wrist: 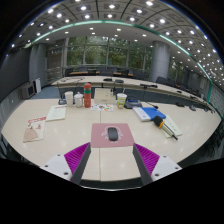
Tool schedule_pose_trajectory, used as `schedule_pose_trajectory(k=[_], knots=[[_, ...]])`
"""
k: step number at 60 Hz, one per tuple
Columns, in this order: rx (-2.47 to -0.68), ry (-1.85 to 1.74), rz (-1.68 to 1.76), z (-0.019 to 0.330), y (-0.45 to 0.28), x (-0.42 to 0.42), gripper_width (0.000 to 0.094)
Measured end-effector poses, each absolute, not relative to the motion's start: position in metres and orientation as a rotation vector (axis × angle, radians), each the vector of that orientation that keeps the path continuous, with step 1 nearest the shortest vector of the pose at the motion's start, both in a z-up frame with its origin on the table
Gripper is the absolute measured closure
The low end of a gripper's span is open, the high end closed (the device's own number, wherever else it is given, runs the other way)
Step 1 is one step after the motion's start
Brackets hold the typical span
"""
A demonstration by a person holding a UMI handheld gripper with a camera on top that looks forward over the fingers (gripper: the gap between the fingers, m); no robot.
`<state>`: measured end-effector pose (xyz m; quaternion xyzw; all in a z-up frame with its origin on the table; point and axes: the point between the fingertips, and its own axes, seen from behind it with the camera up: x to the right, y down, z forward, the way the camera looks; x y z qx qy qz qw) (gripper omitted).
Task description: Arrange mouse
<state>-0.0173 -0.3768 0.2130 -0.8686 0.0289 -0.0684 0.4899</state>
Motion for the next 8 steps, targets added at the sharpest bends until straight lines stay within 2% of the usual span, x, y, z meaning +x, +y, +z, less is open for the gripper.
schedule_pose_trajectory(k=[8], knots=[[-2.090,0.076,-0.157,0.224,-0.392,-0.027,0.0079]])
